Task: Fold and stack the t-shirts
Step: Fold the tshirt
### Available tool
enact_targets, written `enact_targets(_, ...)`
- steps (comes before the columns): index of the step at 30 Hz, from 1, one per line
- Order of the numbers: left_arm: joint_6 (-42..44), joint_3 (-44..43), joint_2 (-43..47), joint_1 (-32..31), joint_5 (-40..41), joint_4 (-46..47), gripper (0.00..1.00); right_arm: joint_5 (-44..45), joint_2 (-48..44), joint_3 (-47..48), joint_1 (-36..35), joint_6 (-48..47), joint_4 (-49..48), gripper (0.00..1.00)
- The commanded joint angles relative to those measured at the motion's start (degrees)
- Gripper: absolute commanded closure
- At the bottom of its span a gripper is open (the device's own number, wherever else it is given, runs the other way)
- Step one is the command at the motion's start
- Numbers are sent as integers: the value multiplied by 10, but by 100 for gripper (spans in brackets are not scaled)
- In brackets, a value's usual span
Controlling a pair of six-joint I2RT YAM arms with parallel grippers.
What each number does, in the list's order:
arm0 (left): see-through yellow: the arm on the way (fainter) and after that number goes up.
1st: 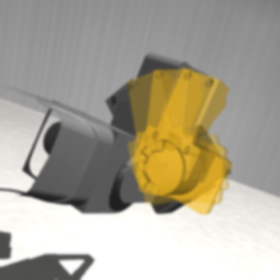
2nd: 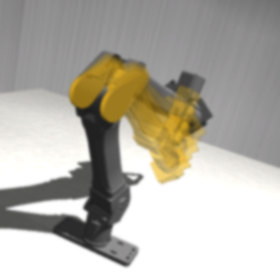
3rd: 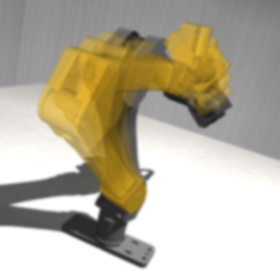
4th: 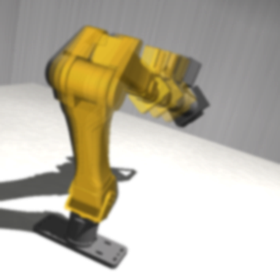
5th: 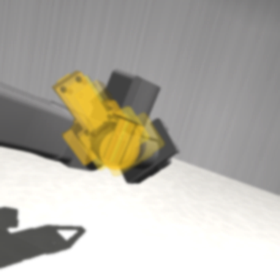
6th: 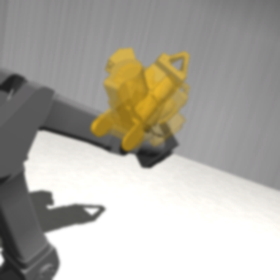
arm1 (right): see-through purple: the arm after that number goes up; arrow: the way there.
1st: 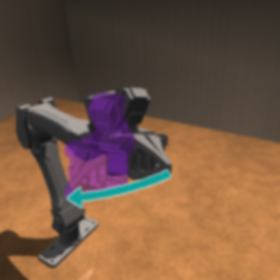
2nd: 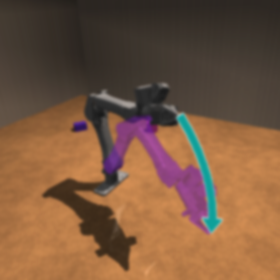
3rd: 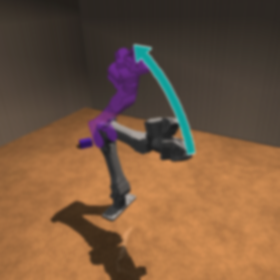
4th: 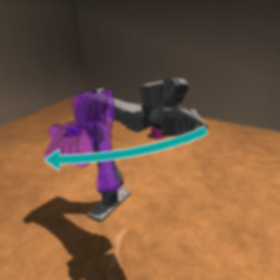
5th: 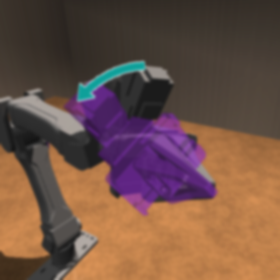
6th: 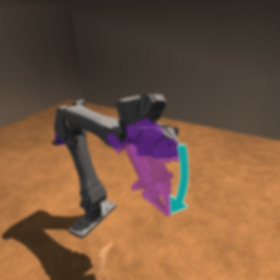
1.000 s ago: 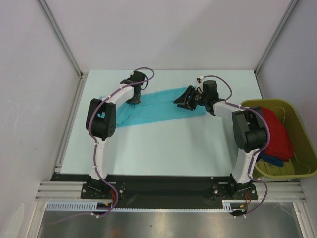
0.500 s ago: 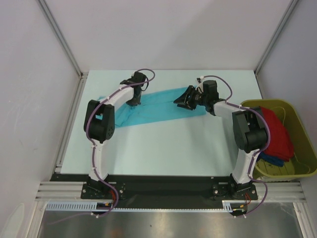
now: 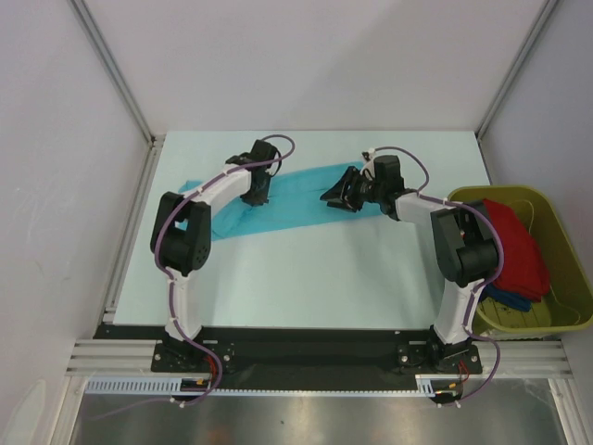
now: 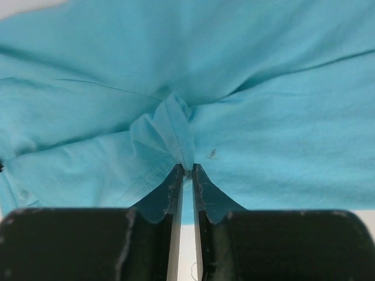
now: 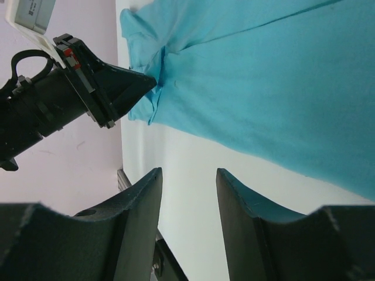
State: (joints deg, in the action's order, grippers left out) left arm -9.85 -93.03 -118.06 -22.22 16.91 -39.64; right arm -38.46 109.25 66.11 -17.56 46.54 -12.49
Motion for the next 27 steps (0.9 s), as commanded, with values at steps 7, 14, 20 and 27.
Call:
enact_targets(7, 19, 37, 60, -9, -80, 39, 60, 17, -19, 8, -14, -23, -11, 52)
enact_targets(14, -13, 144, 195, 49, -129, 82, 36, 37, 105, 152, -66, -43, 5, 47)
enact_targets(20, -90, 269, 310, 209, -272, 124, 41, 37, 225, 319, -127, -13, -20, 41)
enact_targets(27, -155, 341, 312, 328, -379, 176, 43, 44, 302, 420, -170, -24, 33, 40)
